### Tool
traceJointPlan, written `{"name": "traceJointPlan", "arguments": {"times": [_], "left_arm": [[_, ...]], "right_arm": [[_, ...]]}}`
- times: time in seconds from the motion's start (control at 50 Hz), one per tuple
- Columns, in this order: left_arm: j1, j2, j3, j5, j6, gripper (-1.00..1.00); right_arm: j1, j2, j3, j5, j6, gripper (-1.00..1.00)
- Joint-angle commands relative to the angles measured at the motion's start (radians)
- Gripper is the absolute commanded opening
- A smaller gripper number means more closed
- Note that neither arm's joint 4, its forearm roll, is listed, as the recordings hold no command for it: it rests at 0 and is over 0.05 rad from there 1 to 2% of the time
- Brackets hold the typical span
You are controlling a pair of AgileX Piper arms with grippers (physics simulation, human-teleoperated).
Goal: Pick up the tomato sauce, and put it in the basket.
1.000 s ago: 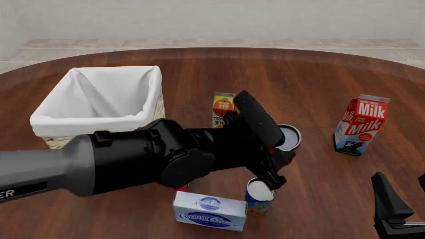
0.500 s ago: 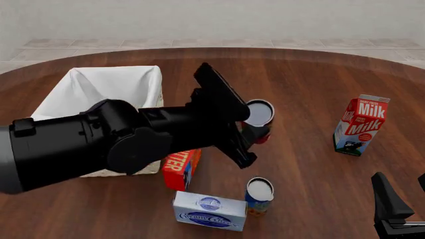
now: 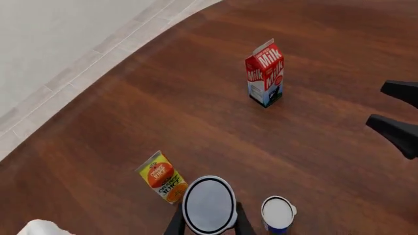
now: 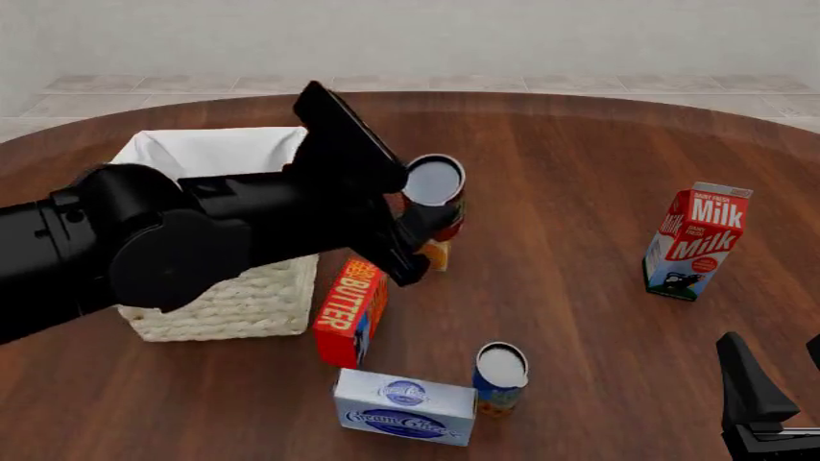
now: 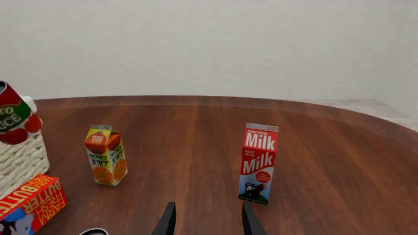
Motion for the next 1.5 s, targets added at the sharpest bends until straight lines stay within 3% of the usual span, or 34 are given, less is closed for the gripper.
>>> {"name": "traceJointPlan", "arguments": {"times": [0.02, 0.86, 1.5], "left_arm": [[0.047, -0.039, 0.026, 0.006, 0.037, -1.00], [0.239, -0.172, 0.068, 0.075, 0.028, -1.00], [0.362, -0.143, 0.041, 0.049, -0.040, -1.00]], "right_arm": [[0.000, 0.002, 0.000, -0.002, -0.001, 1.00], [0.000, 0.002, 0.000, -0.002, -0.001, 1.00], [-0.001, 0.002, 0.000, -0.002, -0.002, 1.00]]}}
